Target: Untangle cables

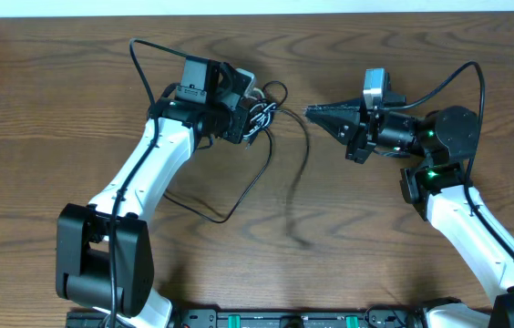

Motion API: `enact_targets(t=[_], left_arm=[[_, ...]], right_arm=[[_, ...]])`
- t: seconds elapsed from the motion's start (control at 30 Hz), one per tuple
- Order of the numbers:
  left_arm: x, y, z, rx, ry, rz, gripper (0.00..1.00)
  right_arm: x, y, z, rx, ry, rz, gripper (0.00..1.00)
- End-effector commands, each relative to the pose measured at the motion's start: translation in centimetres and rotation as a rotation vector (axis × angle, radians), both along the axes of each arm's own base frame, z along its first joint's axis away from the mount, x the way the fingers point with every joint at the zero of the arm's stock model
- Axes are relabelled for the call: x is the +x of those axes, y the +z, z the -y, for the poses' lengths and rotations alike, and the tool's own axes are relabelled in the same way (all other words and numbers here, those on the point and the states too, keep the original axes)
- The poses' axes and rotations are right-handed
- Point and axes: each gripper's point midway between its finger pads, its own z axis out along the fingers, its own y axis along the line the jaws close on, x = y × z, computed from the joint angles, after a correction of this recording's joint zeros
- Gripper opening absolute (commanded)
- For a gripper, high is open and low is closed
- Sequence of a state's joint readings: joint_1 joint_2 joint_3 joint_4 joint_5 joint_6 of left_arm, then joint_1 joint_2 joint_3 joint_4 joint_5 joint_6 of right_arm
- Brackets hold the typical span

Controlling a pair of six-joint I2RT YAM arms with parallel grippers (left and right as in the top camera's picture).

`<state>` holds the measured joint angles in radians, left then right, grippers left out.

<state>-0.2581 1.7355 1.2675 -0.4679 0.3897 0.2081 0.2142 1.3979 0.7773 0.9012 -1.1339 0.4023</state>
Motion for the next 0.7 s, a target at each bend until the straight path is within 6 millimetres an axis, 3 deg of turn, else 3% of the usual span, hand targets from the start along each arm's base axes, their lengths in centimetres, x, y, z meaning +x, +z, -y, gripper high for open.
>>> enact_targets(t=[0.0,0.07,0.13,0.2,0.3,0.47,0.67], left_arm=[[0.0,-0.2,-0.1,0.004,0.006,-0.008,0.08],[-0.2,-0.1,0.2,-0.013,-0.005,-0.011,0.08],[-0.3,0.1,0.6,-0.036,-0.019,-0.014,0.08],[-0.2,0.1,0.7,-0.04,-0.021,-0.011,0.08],[-0.2,0.2,0.7,-0.041,-0.021,-0.007,0.08],[0.2,0.4,0.8,-0.046,-0.021,0.011,0.08],[0.3,0.5,0.9,-0.057,-0.004,0.007,0.08]], right_arm=[[0.4,0.5,0.2,-0.006,-0.025,0.003,0.01],[1.3,-0.9,0.3,-0.041,-0.069,-0.015,0.05],[2.9,-3.2,0.7,-0.095,-0.159,-0.078,0.19],[4.3,-5.4,1.3,-0.146,-0.243,-0.144,0.48],[5.1,-8.1,1.9,-0.226,-0.303,-0.184,0.7],[5.2,-10.7,1.0,-0.295,-0.268,-0.151,0.79],[6.0,-15.5,-1.0,-0.371,-0.223,-0.105,0.85]])
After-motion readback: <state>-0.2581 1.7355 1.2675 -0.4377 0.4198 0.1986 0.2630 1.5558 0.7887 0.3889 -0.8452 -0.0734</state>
